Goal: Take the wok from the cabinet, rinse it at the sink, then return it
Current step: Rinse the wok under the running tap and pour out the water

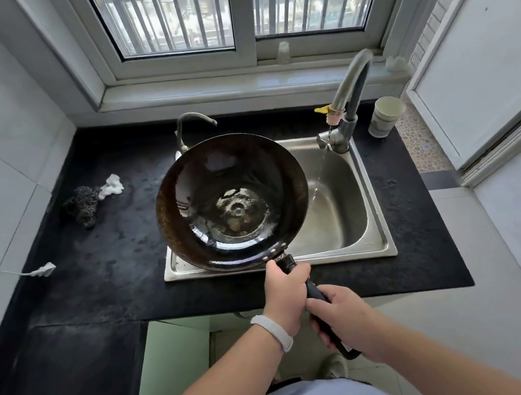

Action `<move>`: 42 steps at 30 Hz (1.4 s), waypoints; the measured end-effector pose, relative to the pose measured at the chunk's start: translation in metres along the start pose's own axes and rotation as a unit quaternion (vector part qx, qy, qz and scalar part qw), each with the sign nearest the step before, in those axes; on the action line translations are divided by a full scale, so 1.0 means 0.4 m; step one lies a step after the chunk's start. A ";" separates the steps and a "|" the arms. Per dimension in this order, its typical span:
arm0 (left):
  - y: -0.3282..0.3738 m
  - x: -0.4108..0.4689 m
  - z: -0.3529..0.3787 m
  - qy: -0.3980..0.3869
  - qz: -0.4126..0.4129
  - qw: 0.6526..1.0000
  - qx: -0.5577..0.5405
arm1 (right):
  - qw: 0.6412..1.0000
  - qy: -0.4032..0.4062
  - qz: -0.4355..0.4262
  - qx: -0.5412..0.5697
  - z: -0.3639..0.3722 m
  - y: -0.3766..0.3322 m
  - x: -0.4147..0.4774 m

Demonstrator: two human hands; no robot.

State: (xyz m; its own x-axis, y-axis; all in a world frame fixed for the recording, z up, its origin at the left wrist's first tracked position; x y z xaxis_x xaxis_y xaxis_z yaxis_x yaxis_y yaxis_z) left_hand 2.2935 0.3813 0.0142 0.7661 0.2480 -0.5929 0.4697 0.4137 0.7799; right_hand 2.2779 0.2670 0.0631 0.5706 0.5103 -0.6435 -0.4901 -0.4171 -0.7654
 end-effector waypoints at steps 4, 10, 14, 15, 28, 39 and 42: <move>0.010 -0.003 -0.026 0.020 0.029 0.999 0.042 | 0.998 0.034 -0.028 -0.044 0.007 -0.004 -0.003; 0.054 -0.013 -0.061 0.006 0.069 0.993 0.094 | 0.985 0.099 -0.092 -0.112 0.014 -0.005 0.001; 0.071 -0.026 -0.082 0.002 0.093 0.985 0.142 | 0.980 0.080 -0.099 -0.153 0.000 -0.006 0.014; 0.069 -0.027 -0.084 0.003 0.094 0.984 0.150 | 0.981 0.072 -0.092 -0.154 -0.008 -0.007 0.019; 0.056 0.008 -0.052 0.055 0.057 0.985 0.155 | 0.869 0.162 -0.094 -0.457 -0.411 -0.227 0.212; 0.055 0.034 -0.011 0.108 0.053 0.984 0.133 | 0.588 0.116 -0.151 -0.786 -0.546 -0.389 0.460; 0.048 0.038 -0.003 0.120 0.046 0.983 0.128 | 0.560 0.087 -0.131 -0.813 -0.568 -0.382 0.486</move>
State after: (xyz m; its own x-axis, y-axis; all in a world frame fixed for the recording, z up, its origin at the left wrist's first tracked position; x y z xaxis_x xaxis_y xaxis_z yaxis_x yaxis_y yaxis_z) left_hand 2.3136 0.3941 0.0198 0.6991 0.4867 -0.5238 0.5217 0.1538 0.8391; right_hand 2.6136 0.2589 0.0521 0.6080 0.6920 -0.3892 0.7932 -0.5509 0.2596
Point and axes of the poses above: each hand's wrist, its own x-axis towards the middle knuckle, its own z-axis out of the palm, y = z × x, the point moved 7 cm from there along x, towards the middle knuckle, and after that the axes turned 6 degrees about -y, right-handed, at the moved point
